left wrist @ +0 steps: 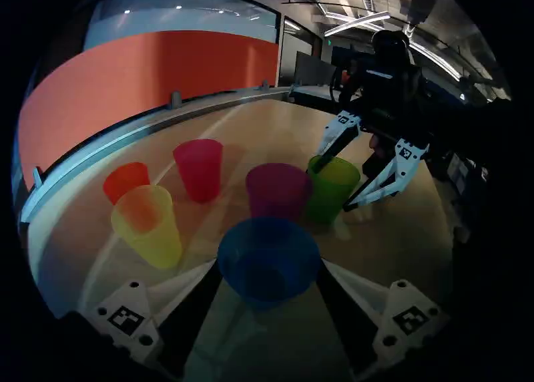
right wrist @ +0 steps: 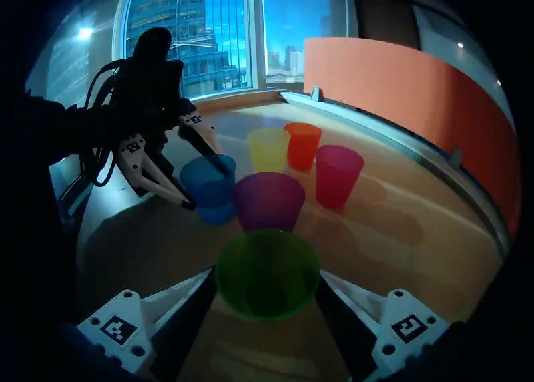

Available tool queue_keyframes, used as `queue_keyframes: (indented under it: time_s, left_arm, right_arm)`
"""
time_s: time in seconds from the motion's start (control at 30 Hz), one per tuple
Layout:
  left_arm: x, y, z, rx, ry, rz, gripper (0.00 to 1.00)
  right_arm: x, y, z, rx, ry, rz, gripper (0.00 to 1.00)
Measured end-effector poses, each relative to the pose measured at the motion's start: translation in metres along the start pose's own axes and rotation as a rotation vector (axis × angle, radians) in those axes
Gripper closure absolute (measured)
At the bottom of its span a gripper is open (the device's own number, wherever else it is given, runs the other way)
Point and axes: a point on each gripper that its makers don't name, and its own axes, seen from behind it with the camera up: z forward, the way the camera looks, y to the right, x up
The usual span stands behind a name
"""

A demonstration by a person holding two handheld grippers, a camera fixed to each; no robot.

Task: Pour water

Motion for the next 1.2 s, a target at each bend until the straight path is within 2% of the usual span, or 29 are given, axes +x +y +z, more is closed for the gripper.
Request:
queue_keyframes:
  time_s: [0.13,0.27,0.43,0.77,0.97,1.2]
  left_arm:
    - [0.000,-0.001,0.001,0.005,-0.001,0.001,0.13]
    - [0.000,-0.001,0.001,0.008,0.000,0.008,0.14]
    - [-0.001,-0.001,0.001,0.006,0.001,0.008,0.14]
    - [-0.002,-0.001,-0.001,0.008,-0.001,0.008,0.15]
    - [0.001,0.000,-0.007,0.018,0.010,0.007,0.15]
    - [0.015,0.002,-0.018,0.034,0.047,-0.012,0.14]
  right_arm:
    - [-0.001,0.000,0.000,0.000,-0.001,0.001,0.01]
    - [0.000,0.000,0.000,0.003,0.001,0.004,0.02]
    - [0.001,0.001,0.001,0.000,0.002,0.000,0.09]
    - [0.013,-0.001,-0.008,0.003,0.036,-0.006,0.10]
    - [0.015,-0.002,-0.015,-0.009,0.033,-0.014,0.10]
    - [0.024,-0.008,-0.023,-0.022,0.048,-0.016,0.10]
